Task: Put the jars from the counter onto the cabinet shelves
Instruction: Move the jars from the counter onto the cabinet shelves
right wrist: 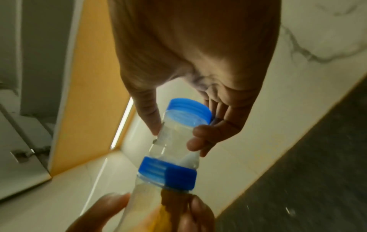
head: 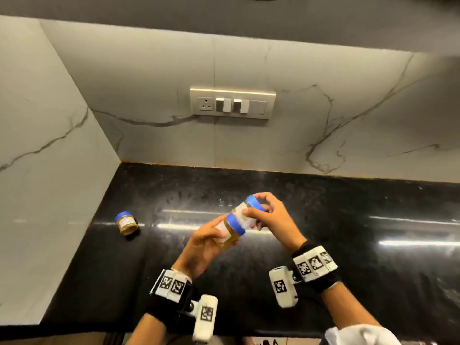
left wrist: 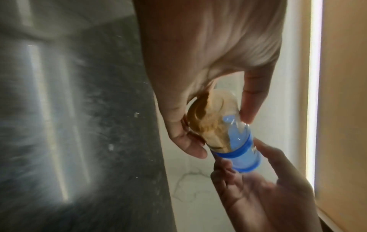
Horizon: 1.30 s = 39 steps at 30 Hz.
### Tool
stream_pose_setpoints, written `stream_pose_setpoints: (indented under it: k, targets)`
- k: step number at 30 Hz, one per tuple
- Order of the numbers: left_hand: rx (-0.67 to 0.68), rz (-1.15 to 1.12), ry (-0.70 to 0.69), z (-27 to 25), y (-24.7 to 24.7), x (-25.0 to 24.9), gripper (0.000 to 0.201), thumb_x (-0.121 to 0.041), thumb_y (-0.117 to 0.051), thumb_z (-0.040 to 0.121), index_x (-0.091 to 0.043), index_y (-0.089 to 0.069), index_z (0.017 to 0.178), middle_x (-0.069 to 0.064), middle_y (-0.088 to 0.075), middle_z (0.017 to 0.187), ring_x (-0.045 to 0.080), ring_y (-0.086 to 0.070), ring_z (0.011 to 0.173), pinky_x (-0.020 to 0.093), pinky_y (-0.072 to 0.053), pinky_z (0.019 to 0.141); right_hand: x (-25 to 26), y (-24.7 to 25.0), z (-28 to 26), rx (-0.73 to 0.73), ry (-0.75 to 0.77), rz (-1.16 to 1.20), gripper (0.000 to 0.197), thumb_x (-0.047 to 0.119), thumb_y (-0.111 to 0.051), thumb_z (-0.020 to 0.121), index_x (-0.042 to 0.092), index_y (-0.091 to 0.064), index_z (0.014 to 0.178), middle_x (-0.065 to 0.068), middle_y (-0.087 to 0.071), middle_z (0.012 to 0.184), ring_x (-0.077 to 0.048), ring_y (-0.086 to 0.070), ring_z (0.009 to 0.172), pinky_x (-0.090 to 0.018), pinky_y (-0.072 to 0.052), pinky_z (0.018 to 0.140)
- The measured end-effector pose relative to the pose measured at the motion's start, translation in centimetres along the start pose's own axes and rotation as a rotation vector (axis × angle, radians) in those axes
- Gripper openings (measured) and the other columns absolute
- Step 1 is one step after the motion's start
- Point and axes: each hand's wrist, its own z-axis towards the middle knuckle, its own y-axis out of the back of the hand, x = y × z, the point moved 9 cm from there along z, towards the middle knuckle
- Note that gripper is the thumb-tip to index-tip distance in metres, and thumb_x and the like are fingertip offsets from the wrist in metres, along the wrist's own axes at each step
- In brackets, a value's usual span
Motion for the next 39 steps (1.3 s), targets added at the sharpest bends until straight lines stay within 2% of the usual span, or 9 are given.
stream_pose_setpoints:
  k: [4, 10, 15, 19, 22, 26, 29, 33, 39]
  targets:
    - [0.109, 0.227, 0.024, 0.1, -7.2, -1.6, 0.079, -0.02, -0.072, 0.058, -0.006, -0.058, 0.135, 0.02, -0.065, 0.116, 0.026, -0.067, 0.093, 0.036, -0.059, 0.075, 8.0, 3.5, -3.6, 0.026, 0.167, -0.083, 0.04, 0.007, -0.078, 0.09, 0.01, -0.064, 0.128, -0.002, -0.075, 0.094, -0.016, -0.069, 0.073, -0.024, -0.057, 0.065]
    - [0.354, 0.388, -0.045, -1.4, -16.7, -3.3, 0.063, -0.007, -0.065, 0.074, -0.02, -0.065, 0.135, 0.014, -0.066, 0.117, 0.029, -0.064, 0.098, 0.037, -0.057, 0.084, 18.3, 9.3, -9.0, -0.079, 0.346, -0.244, 0.045, 0.015, -0.077, 0.092, 0.022, -0.065, 0.135, -0.008, -0.078, 0.112, -0.022, -0.077, 0.101, -0.03, -0.062, 0.084]
    - [0.363, 0.474, -0.374, -2.9, -21.8, -9.4, 0.058, 0.0, -0.068, 0.078, -0.02, -0.064, 0.132, 0.026, -0.059, 0.116, 0.03, -0.059, 0.092, 0.044, -0.053, 0.085, 26.3, 14.7, -12.9, -0.257, 0.44, -0.376, 0.041, 0.019, -0.077, 0.092, 0.022, -0.065, 0.131, -0.009, -0.077, 0.103, -0.019, -0.069, 0.076, -0.027, -0.057, 0.068]
    - [0.28, 0.612, -0.634, -4.7, -25.8, -16.1, 0.049, 0.004, -0.082, 0.08, -0.014, -0.059, 0.12, -0.001, -0.071, 0.11, 0.024, -0.074, 0.095, 0.029, -0.059, 0.078, 30.8, 17.6, -14.5, -0.335, 0.48, -0.507, 0.04, 0.022, -0.079, 0.092, 0.021, -0.066, 0.13, -0.004, -0.077, 0.105, -0.025, -0.07, 0.081, -0.024, -0.056, 0.065]
    - [0.2, 0.739, -0.86, -6.0, -30.3, -22.5, 0.048, -0.003, -0.088, 0.074, -0.02, -0.063, 0.111, -0.009, -0.072, 0.107, 0.017, -0.074, 0.097, 0.022, -0.058, 0.077, 35.3, 20.0, -16.3, -0.424, 0.547, -0.579, 0.041, 0.021, -0.079, 0.09, 0.026, -0.065, 0.129, 0.001, -0.076, 0.108, -0.012, -0.073, 0.083, -0.02, -0.057, 0.069]
    - [0.164, 0.962, -1.027, -5.3, -36.1, -28.5, 0.049, -0.019, -0.093, 0.07, -0.025, -0.063, 0.107, -0.01, -0.071, 0.104, 0.016, -0.071, 0.096, 0.036, -0.061, 0.084, 41.1, 22.2, -16.3, -0.497, 0.603, -0.646, 0.048, 0.027, -0.083, 0.085, 0.027, -0.064, 0.129, 0.001, -0.074, 0.112, -0.012, -0.072, 0.091, -0.029, -0.057, 0.077]
    - [0.04, 1.154, -1.032, -2.4, -39.5, -32.3, 0.048, -0.031, -0.092, 0.066, -0.027, -0.062, 0.103, -0.006, -0.071, 0.097, 0.019, -0.071, 0.086, 0.045, -0.062, 0.081, 44.9, 23.8, -13.4, -0.547, 0.547, -0.761, 0.058, 0.043, -0.085, 0.069, 0.031, -0.067, 0.123, 0.0, -0.073, 0.111, -0.016, -0.07, 0.09, -0.04, -0.06, 0.081]
    - [-0.116, 1.32, -0.939, 3.1, -43.2, -37.1, 0.048, -0.039, -0.088, 0.053, -0.025, -0.064, 0.092, 0.002, -0.074, 0.091, 0.026, -0.074, 0.083, 0.047, -0.064, 0.078, 49.9, 25.0, -8.2, -0.57, 0.434, -0.935, 0.046, 0.022, -0.087, 0.074, 0.025, -0.068, 0.116, -0.01, -0.073, 0.104, -0.022, -0.068, 0.079, -0.037, -0.059, 0.069]
    - [-0.126, 1.636, -0.767, 10.0, -48.9, -39.2, 0.062, -0.044, -0.082, 0.051, -0.012, -0.071, 0.104, 0.012, -0.076, 0.092, 0.033, -0.076, 0.086, 0.048, -0.065, 0.08, 51.8, 27.4, -1.7, -0.645, 0.184, -1.36, 0.036, 0.037, -0.079, 0.058, 0.02, -0.069, 0.088, 0.001, -0.068, 0.081, -0.028, -0.073, 0.082, -0.036, -0.062, 0.075]
